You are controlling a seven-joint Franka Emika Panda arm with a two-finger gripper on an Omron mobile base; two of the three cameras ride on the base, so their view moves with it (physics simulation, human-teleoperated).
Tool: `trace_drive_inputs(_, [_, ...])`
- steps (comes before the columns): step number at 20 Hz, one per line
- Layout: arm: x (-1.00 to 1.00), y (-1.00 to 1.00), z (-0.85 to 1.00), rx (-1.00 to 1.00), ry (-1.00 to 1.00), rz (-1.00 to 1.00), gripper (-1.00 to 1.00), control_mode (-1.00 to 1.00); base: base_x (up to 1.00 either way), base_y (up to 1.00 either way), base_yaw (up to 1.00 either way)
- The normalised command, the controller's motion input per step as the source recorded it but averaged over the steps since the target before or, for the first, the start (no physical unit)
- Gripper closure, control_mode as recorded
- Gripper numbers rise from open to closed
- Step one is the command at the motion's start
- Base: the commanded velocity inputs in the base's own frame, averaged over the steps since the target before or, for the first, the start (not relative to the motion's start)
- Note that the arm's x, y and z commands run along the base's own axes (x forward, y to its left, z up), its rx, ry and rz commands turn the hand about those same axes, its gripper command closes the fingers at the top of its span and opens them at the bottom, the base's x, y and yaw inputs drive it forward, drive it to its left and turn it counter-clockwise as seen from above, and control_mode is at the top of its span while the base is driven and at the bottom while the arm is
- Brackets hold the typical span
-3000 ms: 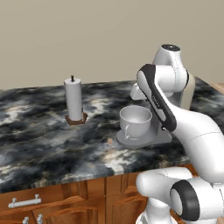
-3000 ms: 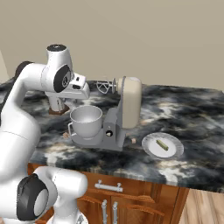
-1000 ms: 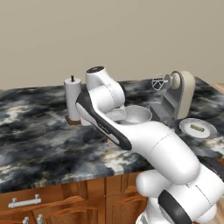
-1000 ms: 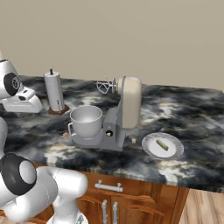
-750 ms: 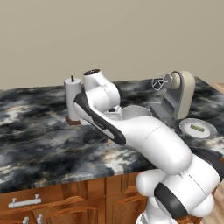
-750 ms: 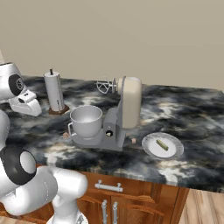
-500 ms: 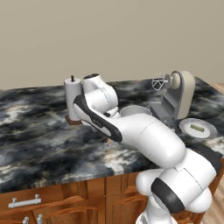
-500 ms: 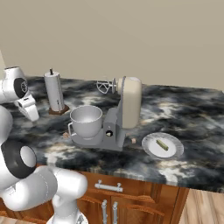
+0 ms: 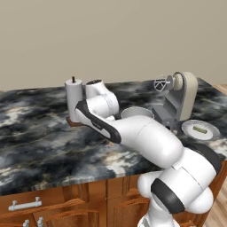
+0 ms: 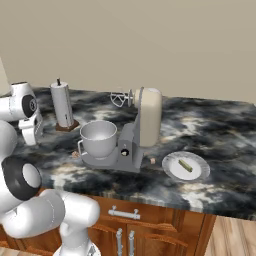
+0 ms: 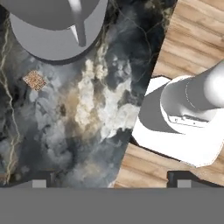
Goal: Add butter and sugar cubes to the stand mixer bowl and then turn on the stand mixer to begin making frosting.
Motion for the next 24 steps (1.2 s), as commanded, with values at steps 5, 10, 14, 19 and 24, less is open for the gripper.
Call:
trace_drive_inputs(5, [0.10,-0.02,0.00,-0.10,-0.08,-0.31,-1.00,-1.00,0.00,0.00,0.00])
trace_drive_inputs(10, [0.11,-0.13,-0.02,-0.08,0.00,-0.21,-1.00,-1.00,0.00,0.00,0.00])
trace_drive_inputs(14, [0.25,-0.12,-0.01,-0.04,0.02,-0.16,-1.00,-1.00,0.00,0.00,0.00])
trace_drive_inputs(19, [0.18,-0.20,-0.16,-0.07,0.03,-0.14,-1.00,-1.00,0.00,0.00,0.00])
trace_drive_inputs(24, [0.09,-0.20,-0.31,-0.11,0.00,-0.10,-1.00,-1.00,0.00,0.00,0.00])
